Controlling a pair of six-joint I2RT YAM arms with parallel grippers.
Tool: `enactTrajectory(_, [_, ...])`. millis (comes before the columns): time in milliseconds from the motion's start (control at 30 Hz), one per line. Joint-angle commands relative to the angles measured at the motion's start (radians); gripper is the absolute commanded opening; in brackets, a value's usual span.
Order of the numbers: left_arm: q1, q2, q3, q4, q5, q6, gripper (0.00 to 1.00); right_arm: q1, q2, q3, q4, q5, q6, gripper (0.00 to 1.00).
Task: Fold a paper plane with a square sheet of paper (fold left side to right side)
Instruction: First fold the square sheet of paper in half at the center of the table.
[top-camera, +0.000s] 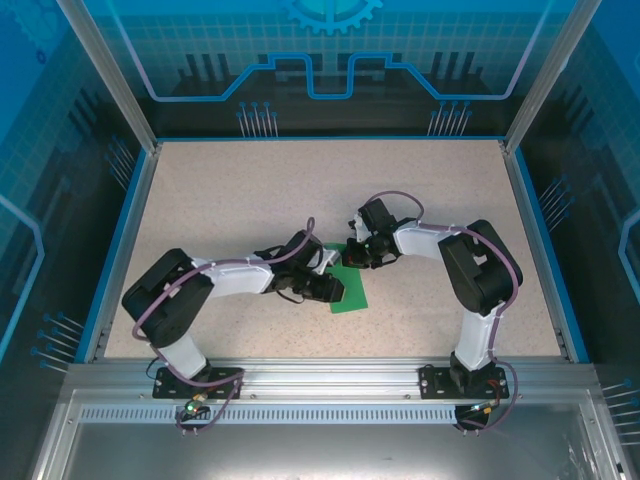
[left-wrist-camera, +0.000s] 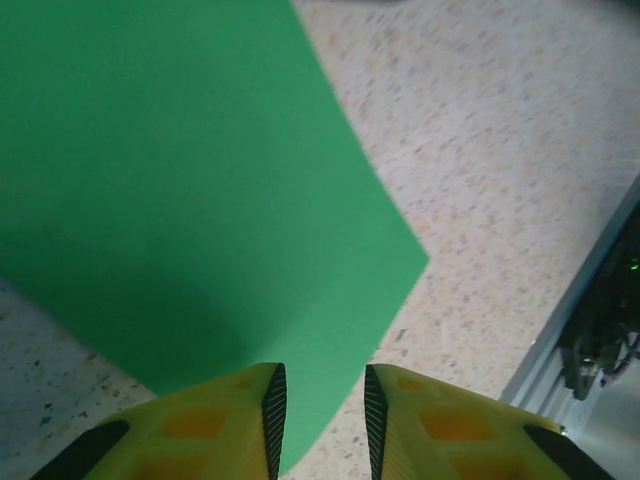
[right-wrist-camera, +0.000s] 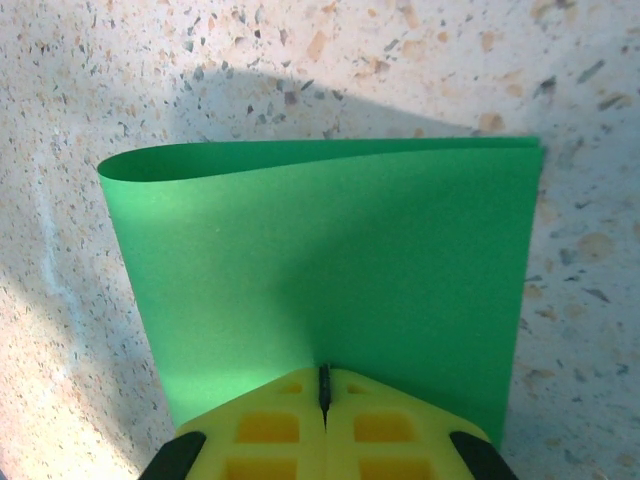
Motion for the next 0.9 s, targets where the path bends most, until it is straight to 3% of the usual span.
enactTrajectory(0, [-0.021, 0.037, 0.021, -0.002, 0.017, 0.013, 0.29, 0.003, 0.025, -0.015, -0.082, 0.068, 0.001, 0.03])
enactTrajectory(233, [-0.069, 0.045, -0.032, -0.046, 0.011, 0.02, 0.29, 0.004, 0.014, -0.014, -0.093, 0.075, -0.004, 0.03])
enactTrajectory(567, [-0.107, -0.064, -0.16, 0.035, 0.033, -0.068, 0.28, 0.005, 0.009, -0.017, -0.097, 0.073, -0.005, 0.04])
enactTrajectory(733, [-0.089, -0.159, -0.129, 0.014, 0.045, -0.059, 0.28, 0.004, 0.002, -0.031, -0.09, 0.073, 0.001, 0.04])
enactTrajectory(867, [-0.019, -0.198, -0.095, 0.004, 0.039, -0.069, 0.28, 0.005, -0.003, -0.037, -0.084, 0.069, 0.006, 0.03])
